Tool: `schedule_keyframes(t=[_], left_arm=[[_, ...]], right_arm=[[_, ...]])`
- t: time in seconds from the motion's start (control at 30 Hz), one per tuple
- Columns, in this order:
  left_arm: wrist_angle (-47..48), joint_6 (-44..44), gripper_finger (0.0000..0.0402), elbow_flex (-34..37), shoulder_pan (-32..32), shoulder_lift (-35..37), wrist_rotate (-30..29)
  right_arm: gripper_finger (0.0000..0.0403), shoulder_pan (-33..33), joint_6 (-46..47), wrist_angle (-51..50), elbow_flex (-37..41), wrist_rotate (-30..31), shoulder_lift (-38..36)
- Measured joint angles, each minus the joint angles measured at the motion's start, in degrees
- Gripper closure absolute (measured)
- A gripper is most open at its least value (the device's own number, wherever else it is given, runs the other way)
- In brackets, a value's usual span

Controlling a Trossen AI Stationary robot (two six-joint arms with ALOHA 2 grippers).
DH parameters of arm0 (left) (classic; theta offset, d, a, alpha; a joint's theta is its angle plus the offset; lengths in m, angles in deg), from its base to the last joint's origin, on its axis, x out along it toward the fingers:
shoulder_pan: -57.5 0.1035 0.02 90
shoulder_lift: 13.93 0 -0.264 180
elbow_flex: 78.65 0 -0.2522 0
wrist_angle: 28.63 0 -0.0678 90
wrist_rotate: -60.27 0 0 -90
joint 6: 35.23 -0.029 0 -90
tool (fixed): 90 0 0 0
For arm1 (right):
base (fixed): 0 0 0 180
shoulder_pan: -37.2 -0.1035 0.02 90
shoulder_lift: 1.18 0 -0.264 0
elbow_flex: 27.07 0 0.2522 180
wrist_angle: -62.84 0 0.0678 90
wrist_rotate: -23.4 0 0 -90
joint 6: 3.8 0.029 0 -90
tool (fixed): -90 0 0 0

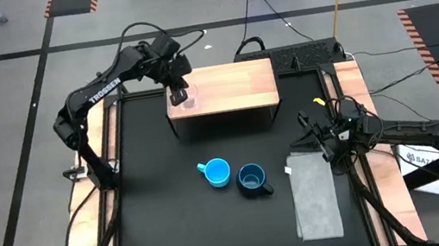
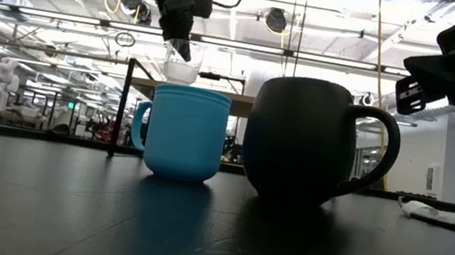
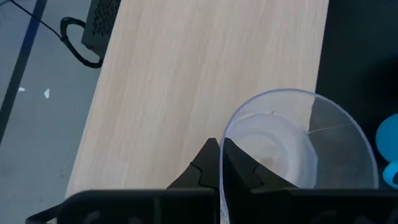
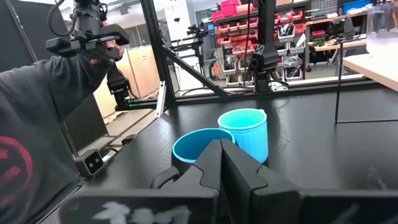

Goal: Stack small to large cups/mugs on shelf
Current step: Put the transparent mug on the shelf

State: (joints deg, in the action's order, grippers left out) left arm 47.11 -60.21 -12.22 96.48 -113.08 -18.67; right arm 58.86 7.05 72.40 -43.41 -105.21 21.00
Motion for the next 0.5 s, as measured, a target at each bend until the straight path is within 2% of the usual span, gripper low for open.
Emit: schedule_keyframes(t=[0.5], left_arm=[[0.1,0.8,0.0401,0.0,0.3,0.0,0.4]], right_arm=[[0.0403,0.0,0.0,0.0,0.0,0.0,0.0]])
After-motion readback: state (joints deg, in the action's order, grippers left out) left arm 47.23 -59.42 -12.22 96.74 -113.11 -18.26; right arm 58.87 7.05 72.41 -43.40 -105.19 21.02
